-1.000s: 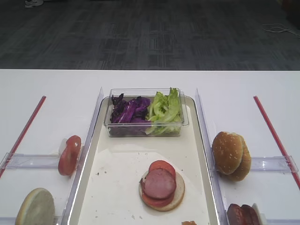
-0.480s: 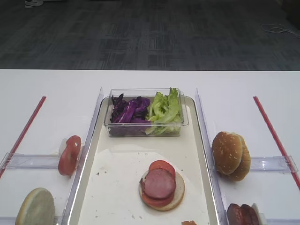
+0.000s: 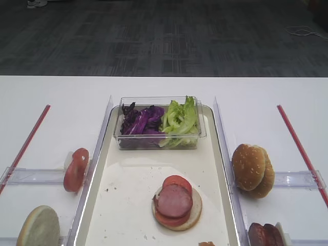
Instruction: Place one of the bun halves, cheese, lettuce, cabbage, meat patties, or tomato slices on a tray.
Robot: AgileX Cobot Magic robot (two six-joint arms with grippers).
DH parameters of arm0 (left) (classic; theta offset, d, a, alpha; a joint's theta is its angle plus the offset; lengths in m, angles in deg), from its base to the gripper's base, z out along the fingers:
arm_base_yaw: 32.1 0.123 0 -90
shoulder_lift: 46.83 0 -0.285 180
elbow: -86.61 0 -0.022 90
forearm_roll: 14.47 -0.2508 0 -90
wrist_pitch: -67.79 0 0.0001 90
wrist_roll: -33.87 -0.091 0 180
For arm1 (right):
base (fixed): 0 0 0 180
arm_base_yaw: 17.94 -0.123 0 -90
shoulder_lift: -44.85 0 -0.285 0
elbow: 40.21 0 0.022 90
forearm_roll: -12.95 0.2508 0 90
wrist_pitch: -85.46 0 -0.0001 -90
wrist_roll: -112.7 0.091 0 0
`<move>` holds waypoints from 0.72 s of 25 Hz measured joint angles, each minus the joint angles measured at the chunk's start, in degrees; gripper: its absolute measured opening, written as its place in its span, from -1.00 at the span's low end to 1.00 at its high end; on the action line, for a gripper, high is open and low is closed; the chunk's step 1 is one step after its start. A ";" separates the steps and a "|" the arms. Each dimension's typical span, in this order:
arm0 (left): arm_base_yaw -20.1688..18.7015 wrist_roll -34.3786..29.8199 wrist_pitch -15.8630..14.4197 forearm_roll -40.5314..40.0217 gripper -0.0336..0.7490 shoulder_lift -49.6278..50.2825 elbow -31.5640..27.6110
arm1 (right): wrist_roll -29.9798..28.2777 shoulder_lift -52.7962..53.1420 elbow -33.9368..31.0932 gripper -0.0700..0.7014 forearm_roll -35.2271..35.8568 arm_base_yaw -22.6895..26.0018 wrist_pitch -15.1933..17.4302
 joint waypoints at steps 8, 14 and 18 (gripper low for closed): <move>0.00 0.00 0.00 0.00 -0.34 0.00 0.00 | 0.00 0.00 0.00 0.03 0.00 0.00 0.00; 0.00 0.00 0.00 0.00 -0.34 0.00 0.00 | 0.00 0.00 0.00 0.03 0.00 0.00 0.00; 0.00 0.00 0.00 0.00 -0.34 0.00 0.00 | 0.00 0.00 0.00 0.03 0.00 0.00 0.00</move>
